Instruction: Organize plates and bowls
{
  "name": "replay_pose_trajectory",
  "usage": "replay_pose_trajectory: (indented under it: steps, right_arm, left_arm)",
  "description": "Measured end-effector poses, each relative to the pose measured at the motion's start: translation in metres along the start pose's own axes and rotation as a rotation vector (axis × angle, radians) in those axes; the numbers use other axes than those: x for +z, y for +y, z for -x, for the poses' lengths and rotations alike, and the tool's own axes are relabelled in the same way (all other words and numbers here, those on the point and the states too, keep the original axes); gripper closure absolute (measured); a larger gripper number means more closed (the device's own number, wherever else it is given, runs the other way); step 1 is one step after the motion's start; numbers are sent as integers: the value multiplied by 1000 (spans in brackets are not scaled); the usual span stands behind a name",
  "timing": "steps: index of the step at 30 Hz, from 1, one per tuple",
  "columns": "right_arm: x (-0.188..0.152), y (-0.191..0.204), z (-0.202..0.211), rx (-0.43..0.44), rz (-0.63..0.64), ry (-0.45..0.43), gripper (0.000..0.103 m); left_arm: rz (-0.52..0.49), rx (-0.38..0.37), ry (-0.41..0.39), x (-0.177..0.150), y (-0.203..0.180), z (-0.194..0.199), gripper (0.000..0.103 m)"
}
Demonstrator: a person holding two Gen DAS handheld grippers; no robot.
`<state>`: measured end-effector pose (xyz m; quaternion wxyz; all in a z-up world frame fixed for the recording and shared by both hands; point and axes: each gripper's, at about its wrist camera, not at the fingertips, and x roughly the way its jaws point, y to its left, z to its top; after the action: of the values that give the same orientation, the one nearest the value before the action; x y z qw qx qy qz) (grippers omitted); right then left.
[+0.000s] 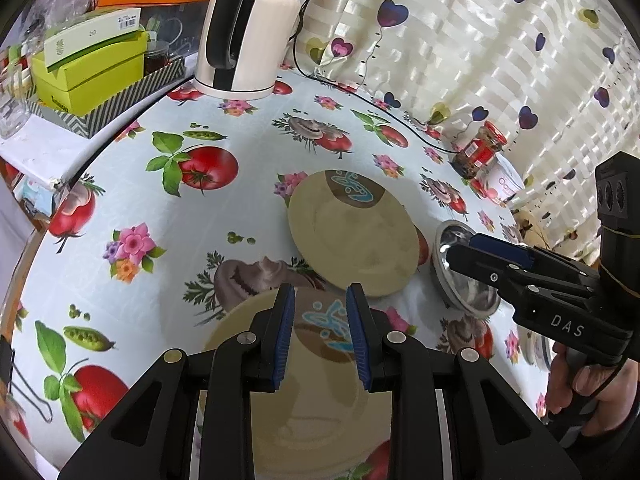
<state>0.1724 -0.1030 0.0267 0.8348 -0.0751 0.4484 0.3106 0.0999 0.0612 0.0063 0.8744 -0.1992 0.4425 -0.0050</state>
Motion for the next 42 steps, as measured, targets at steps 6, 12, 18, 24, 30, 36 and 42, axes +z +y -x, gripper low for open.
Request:
replay_pose_trajectory:
  steps: [6, 12, 18, 24, 30, 36, 42]
  right_arm:
    - [14, -11, -12, 3, -2, 12, 56]
    - [30, -22, -24, -1, 4, 27, 56]
    - [45, -38, -40, -3, -2, 51, 56]
    - [54, -51, -61, -12, -1, 88, 56]
    - [58, -58, -84, -3, 2, 140, 58]
    - [57, -58, -103, -3, 18, 189, 60]
    - [56, -54, -114, -9, 36, 222, 65]
  left_arm:
    - [2, 16, -11, 15, 0, -10, 75]
    - [38, -3, 3, 28, 6, -26, 75]
    - [79, 6, 31, 33, 13, -45, 75]
    - [104, 0, 55, 38, 18, -60, 75]
    - [116, -2, 77, 39, 22, -73, 75]
    - [122, 7, 98, 38, 25, -83, 75]
    - [118, 8, 117, 36, 24, -89, 75]
